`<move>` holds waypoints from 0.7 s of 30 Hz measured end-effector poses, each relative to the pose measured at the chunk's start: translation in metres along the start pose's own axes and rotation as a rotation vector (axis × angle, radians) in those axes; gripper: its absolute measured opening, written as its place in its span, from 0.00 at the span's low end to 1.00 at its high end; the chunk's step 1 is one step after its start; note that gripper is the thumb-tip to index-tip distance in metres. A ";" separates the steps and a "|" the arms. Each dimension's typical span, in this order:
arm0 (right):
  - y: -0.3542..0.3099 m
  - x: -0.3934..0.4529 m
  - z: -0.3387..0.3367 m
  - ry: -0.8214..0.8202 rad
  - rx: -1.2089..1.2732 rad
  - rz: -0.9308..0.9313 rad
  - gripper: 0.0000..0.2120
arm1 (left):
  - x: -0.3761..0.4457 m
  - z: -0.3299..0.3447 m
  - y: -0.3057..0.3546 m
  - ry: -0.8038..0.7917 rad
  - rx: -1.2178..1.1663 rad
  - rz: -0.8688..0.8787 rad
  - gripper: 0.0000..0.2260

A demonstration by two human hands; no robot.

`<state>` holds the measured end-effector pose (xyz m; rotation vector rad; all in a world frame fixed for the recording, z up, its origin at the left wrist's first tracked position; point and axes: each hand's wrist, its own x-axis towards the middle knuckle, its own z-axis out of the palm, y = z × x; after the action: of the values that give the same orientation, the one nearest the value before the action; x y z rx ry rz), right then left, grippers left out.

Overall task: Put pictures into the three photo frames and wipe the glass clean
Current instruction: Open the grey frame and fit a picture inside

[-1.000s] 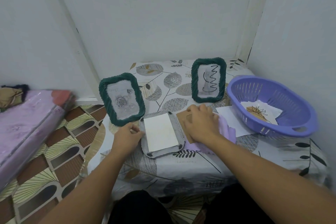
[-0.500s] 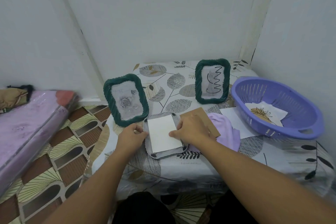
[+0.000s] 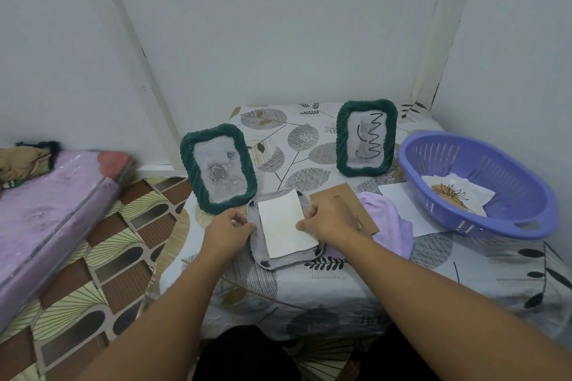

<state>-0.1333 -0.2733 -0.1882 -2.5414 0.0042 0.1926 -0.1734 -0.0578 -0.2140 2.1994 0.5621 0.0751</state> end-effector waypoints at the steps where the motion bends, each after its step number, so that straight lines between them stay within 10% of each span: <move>1: 0.001 -0.001 0.000 0.014 0.005 -0.013 0.10 | 0.000 0.000 0.000 -0.002 -0.002 -0.002 0.06; 17: 0.010 -0.005 -0.036 0.130 0.529 -0.119 0.05 | -0.024 -0.012 0.030 0.124 -0.005 0.119 0.14; 21: 0.018 -0.003 -0.057 0.152 0.616 -0.069 0.05 | -0.040 -0.003 0.080 -0.102 -0.310 0.119 0.19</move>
<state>-0.1289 -0.3207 -0.1510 -1.9323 0.0302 -0.0305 -0.1801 -0.1162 -0.1463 1.9199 0.3371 0.1049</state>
